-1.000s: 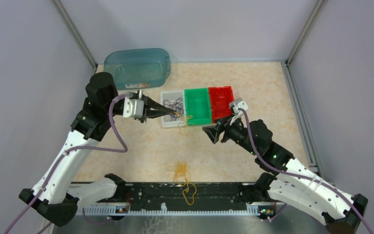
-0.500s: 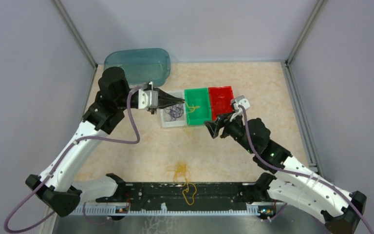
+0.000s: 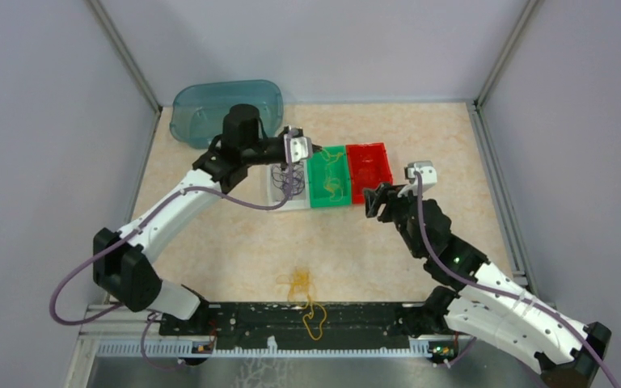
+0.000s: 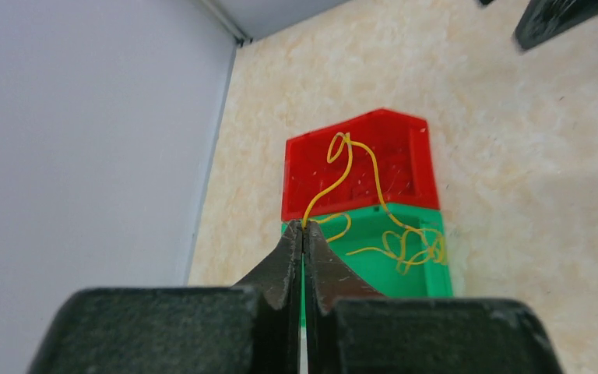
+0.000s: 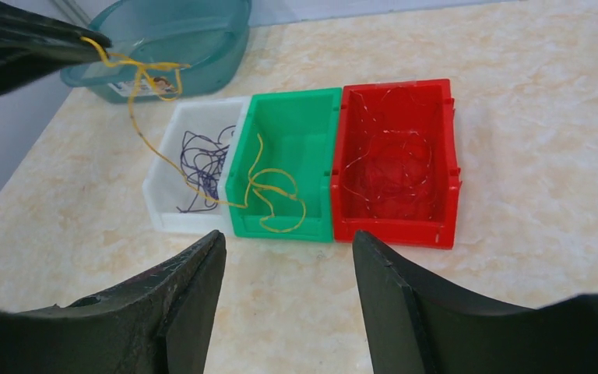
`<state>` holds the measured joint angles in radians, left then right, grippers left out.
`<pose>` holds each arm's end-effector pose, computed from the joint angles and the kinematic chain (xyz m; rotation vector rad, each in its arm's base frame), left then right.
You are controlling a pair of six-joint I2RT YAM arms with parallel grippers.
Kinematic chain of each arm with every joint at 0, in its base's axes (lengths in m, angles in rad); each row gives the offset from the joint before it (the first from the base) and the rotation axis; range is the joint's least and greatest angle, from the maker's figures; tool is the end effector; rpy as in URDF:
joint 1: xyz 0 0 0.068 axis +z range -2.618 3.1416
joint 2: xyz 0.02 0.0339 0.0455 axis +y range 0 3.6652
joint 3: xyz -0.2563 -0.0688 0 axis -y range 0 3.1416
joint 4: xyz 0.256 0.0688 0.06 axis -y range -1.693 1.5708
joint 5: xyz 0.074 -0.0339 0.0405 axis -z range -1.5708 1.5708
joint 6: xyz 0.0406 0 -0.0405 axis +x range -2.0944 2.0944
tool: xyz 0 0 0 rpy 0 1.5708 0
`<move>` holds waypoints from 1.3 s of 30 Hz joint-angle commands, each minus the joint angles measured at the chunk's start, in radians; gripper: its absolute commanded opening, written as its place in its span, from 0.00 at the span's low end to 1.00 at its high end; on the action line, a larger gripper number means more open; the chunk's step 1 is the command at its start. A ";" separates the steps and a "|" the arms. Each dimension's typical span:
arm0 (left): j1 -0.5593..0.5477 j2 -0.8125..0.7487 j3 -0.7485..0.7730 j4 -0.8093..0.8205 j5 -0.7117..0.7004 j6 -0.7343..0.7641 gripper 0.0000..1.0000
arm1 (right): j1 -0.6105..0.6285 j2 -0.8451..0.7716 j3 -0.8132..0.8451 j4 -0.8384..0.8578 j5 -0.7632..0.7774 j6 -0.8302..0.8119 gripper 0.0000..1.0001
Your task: Untangle the cables
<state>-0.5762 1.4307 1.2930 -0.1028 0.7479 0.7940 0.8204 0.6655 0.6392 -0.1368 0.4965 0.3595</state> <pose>0.2758 -0.2121 0.3669 1.4777 0.9832 -0.5171 0.1397 0.1215 0.3072 -0.0321 1.7340 0.4436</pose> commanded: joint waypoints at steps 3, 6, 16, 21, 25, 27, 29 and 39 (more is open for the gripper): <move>0.006 0.141 0.048 0.090 -0.110 0.111 0.00 | -0.006 -0.056 -0.004 -0.008 0.069 0.024 0.61; 0.006 0.184 0.054 0.118 -0.130 0.112 0.00 | -0.006 -0.063 -0.004 -0.023 0.064 0.024 0.60; 0.015 0.284 0.122 0.184 -0.217 0.094 0.00 | -0.006 -0.050 -0.007 -0.027 0.050 0.021 0.59; 0.024 0.334 0.202 0.206 -0.254 0.120 0.00 | -0.006 -0.033 -0.007 -0.019 0.043 0.021 0.58; 0.030 0.354 0.237 0.197 -0.261 0.139 0.00 | -0.006 -0.032 -0.007 -0.024 0.039 0.022 0.58; 0.030 0.353 0.231 0.188 -0.255 0.155 0.00 | -0.006 -0.034 -0.008 -0.029 0.040 0.024 0.58; 0.029 0.351 0.219 0.164 -0.251 0.175 0.00 | -0.006 -0.036 -0.010 -0.032 0.041 0.024 0.58; -0.013 0.351 0.102 -0.031 -0.309 0.213 0.00 | -0.006 -0.035 -0.014 -0.040 0.041 0.032 0.58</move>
<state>-0.5594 1.7729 1.4315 -0.0277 0.4793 0.9760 0.8200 0.6369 0.6281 -0.1951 0.5365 0.3805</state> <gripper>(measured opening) 0.008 0.581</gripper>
